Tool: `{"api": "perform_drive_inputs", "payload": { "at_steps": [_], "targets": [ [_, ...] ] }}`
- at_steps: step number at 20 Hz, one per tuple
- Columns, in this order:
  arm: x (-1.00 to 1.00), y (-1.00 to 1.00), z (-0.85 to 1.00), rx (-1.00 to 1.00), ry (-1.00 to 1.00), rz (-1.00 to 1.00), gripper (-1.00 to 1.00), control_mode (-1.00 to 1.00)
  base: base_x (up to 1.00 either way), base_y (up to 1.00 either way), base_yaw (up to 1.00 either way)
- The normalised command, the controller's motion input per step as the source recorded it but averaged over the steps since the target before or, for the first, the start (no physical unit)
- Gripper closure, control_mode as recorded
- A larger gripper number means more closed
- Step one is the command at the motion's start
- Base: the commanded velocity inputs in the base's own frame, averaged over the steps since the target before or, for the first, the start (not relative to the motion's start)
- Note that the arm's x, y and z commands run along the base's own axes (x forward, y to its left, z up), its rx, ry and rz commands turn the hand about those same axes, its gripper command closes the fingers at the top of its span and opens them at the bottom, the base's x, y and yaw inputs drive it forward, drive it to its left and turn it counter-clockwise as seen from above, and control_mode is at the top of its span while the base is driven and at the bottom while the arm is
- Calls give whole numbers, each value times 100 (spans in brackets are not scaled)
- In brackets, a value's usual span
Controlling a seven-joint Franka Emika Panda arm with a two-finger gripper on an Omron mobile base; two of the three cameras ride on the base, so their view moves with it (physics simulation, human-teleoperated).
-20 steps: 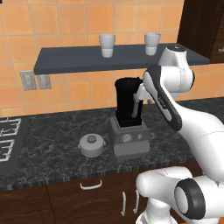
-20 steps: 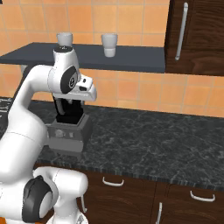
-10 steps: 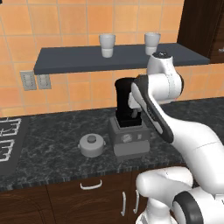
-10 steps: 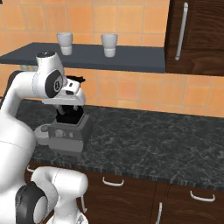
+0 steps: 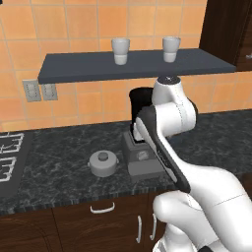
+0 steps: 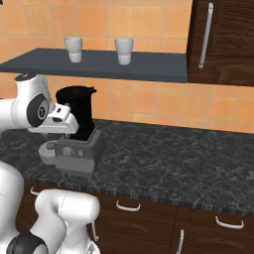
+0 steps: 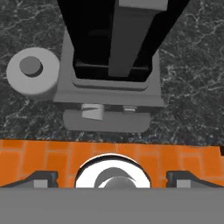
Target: Close the lid blender by securely placing the lid on top.
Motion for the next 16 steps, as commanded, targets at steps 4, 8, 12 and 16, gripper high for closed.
{"api": "perform_drive_inputs", "payload": {
  "at_steps": [4, 8, 12, 16],
  "targets": [
    [-24, 56, -34, 0, 0, -3, -100, -100, 0, 0, 0],
    [0, 50, -31, 1, 0, -8, -100, -100, 0, 0, 0],
    [0, 50, -25, 1, 0, -9, -100, -100, 0, 0, 0],
    [4, 44, -19, 0, 0, -12, -100, -100, 0, 0, 0]
  ]
}}
